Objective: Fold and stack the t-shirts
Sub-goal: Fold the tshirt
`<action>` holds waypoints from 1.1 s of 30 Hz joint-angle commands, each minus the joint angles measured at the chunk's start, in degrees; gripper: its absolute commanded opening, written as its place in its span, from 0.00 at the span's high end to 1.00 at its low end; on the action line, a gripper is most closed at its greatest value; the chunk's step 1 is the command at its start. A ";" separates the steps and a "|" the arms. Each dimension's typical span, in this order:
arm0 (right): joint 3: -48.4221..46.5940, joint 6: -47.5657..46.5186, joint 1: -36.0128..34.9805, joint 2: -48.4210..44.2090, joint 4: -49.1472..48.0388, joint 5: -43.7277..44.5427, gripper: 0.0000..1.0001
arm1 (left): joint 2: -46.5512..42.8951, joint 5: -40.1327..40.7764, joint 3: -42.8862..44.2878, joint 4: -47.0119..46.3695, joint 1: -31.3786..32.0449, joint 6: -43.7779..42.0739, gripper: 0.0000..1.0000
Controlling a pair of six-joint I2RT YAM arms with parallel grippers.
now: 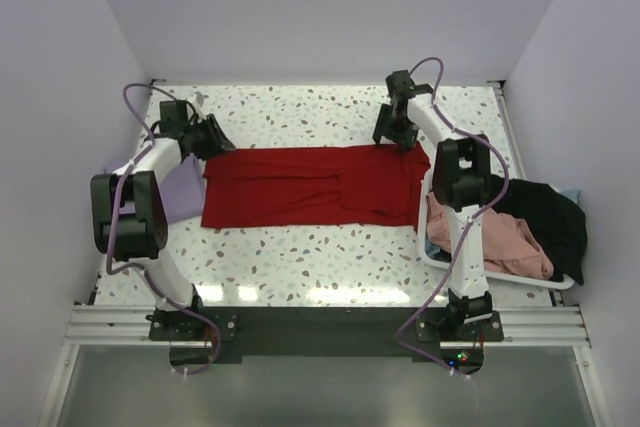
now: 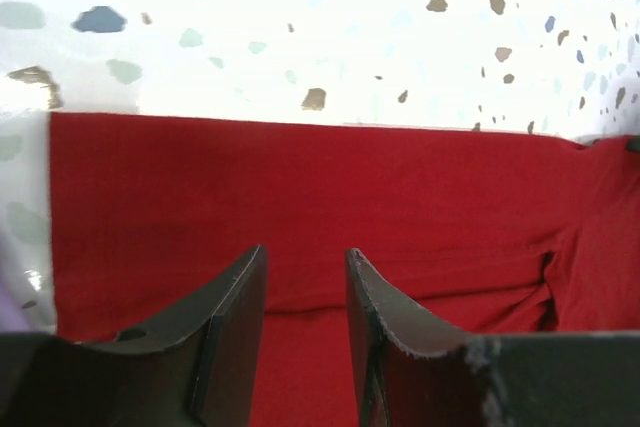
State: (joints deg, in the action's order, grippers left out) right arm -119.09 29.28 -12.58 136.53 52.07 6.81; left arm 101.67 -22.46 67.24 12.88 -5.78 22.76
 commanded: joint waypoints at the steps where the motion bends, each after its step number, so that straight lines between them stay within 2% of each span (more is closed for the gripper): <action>1: -1.59 -0.45 0.10 -4.86 -4.35 -2.94 0.30 | 1.16 -2.50 2.45 -1.72 1.82 -1.85 0.59; 8: 7.63 0.86 -2.71 -13.83 -8.13 -3.82 0.30 | 4.68 -4.35 -0.44 -4.00 4.29 -2.29 0.59; 14: 17.21 1.83 -8.77 -18.84 -9.80 -3.29 0.30 | 2.22 0.91 -5.80 -2.78 4.46 -4.21 0.59; 23: 23.99 6.23 -11.68 -15.42 -9.81 -2.16 0.31 | -1.47 3.12 -12.74 -1.64 4.46 -4.92 0.58; 28: 23.11 5.80 -11.68 -11.82 -8.13 0.84 0.30 | -4.72 2.16 -16.96 -1.55 4.46 -3.43 0.58; 33: 17.67 4.91 -11.59 -6.20 -6.20 2.77 0.30 | -8.59 -0.13 -22.59 -1.72 4.55 -1.06 0.58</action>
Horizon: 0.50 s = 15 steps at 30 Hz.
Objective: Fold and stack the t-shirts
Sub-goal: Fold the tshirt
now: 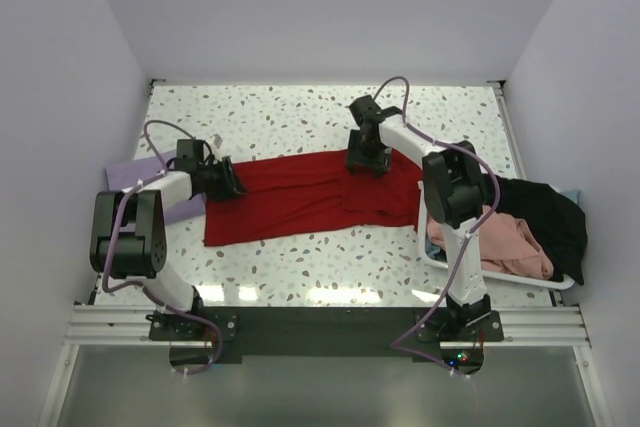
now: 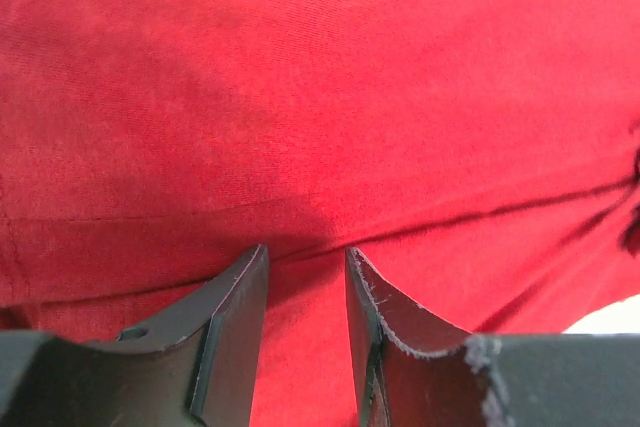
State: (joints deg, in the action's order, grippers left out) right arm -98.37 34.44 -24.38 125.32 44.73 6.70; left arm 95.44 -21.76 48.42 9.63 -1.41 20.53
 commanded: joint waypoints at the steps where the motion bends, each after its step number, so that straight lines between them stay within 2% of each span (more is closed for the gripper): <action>1: -4.28 -0.25 0.21 6.16 1.32 2.97 0.30 | -3.23 -1.18 -4.65 1.62 0.35 1.52 0.58; 5: -14.88 -0.68 0.21 12.22 4.56 3.14 0.30 | -8.93 -1.97 -9.74 2.50 0.97 2.67 0.58; 10: -25.45 -0.69 0.21 18.73 6.16 -0.19 0.30 | -12.99 -2.94 -12.12 4.69 0.97 2.85 0.58; 15: -26.09 -0.16 0.21 18.65 4.32 -3.96 0.30 | -15.89 -2.50 -8.98 8.12 0.97 1.27 0.58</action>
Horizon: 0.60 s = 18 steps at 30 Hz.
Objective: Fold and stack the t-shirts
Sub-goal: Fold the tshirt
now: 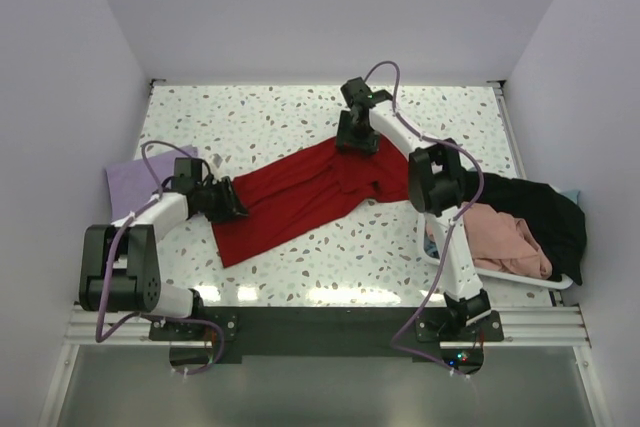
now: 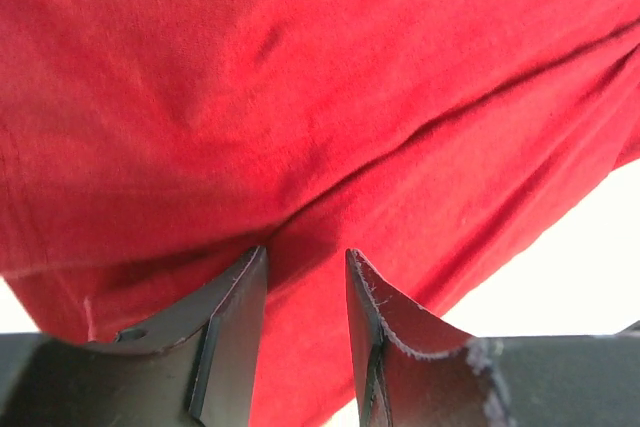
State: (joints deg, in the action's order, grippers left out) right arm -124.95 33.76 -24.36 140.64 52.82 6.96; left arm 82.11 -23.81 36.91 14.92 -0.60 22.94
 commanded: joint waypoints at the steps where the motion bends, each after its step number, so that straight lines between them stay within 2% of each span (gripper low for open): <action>1: 1.97 0.52 0.19 1.93 -4.21 -4.50 0.30 | -2.91 -0.36 3.69 4.14 0.16 -1.32 0.58; 9: 10.59 -1.33 0.19 -9.76 -6.94 -5.73 0.30 | -0.90 1.05 15.91 5.57 0.07 -2.37 0.58; 18: 22.98 -0.36 0.10 -17.94 -8.35 -6.00 0.29 | 7.10 0.52 13.20 -3.39 0.16 2.20 0.58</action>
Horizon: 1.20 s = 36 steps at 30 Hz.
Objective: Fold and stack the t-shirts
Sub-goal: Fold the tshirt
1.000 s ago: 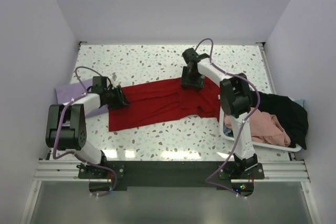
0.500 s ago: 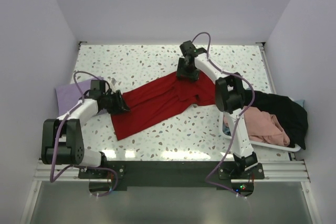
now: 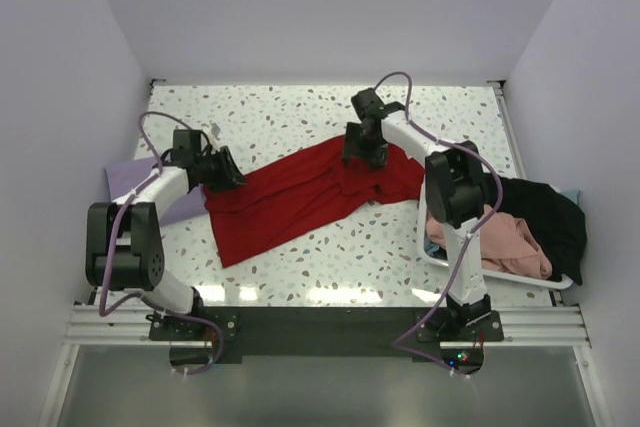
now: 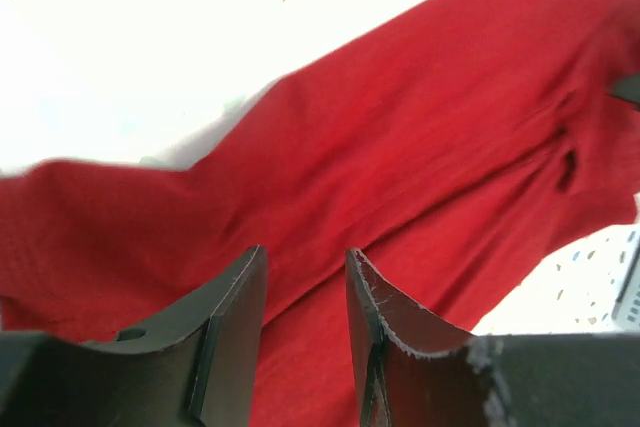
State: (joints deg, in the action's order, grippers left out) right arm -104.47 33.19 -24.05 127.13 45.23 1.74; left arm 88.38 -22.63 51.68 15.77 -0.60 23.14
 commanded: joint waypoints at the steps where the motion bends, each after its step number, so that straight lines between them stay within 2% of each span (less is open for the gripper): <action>1: 4.77 0.47 -0.20 -4.78 -0.85 -0.86 0.29 | 0.92 -0.57 -2.19 -4.43 0.16 2.00 0.59; 7: 10.77 1.44 -0.20 -5.49 -2.96 -0.25 0.29 | -0.83 1.00 -8.25 -5.31 2.53 2.35 0.59; 12: 9.55 1.18 -0.12 -2.07 -1.64 1.85 0.28 | -2.50 6.45 -13.70 -2.25 3.59 4.81 0.59; 16: 4.38 -0.23 -0.12 2.06 1.60 4.06 0.27 | -8.03 7.87 -18.36 -0.39 4.55 6.92 0.59; 24: -6.79 -3.39 0.32 10.23 4.60 4.68 0.26 | -14.55 5.67 -21.71 2.60 7.80 11.31 0.59; 32: -18.22 -4.45 0.59 16.48 6.71 3.98 0.26 | -19.47 3.56 -25.84 -0.29 11.85 19.38 0.59; 36: -24.10 -4.45 0.85 19.73 7.50 2.31 0.26 | -21.14 2.33 -27.77 -2.76 16.93 23.97 0.59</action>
State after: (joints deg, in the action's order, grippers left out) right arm -126.34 29.61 -23.88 141.25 54.96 5.41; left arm 68.79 -18.81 25.39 14.79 13.02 41.82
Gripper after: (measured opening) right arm 0.742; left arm 0.414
